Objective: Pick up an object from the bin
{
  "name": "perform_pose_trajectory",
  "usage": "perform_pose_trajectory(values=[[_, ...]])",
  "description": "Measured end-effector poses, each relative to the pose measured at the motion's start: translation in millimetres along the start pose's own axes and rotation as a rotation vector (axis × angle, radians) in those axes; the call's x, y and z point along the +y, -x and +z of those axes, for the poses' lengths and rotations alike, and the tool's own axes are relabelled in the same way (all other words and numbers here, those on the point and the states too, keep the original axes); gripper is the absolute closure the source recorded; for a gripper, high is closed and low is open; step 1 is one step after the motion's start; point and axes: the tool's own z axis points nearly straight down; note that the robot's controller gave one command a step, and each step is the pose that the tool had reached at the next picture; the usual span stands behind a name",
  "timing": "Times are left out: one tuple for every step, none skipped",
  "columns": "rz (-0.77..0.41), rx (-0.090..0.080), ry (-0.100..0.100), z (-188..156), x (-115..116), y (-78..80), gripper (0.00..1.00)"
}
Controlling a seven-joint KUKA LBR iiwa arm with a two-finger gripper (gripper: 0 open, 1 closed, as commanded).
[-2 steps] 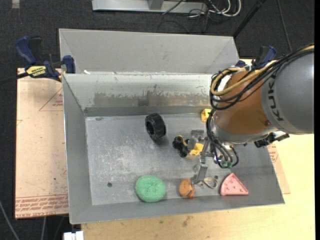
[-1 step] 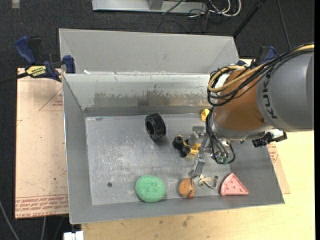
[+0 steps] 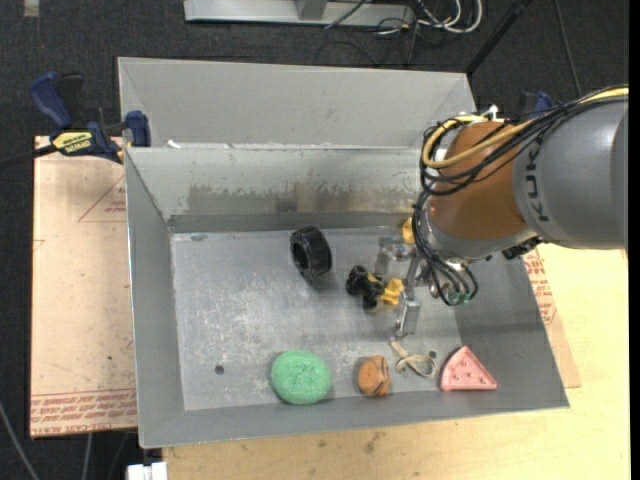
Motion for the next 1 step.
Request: perform_pose_trajectory(values=[[0.090,0.002,0.001,21.1,10.4,1.6,1.00]])
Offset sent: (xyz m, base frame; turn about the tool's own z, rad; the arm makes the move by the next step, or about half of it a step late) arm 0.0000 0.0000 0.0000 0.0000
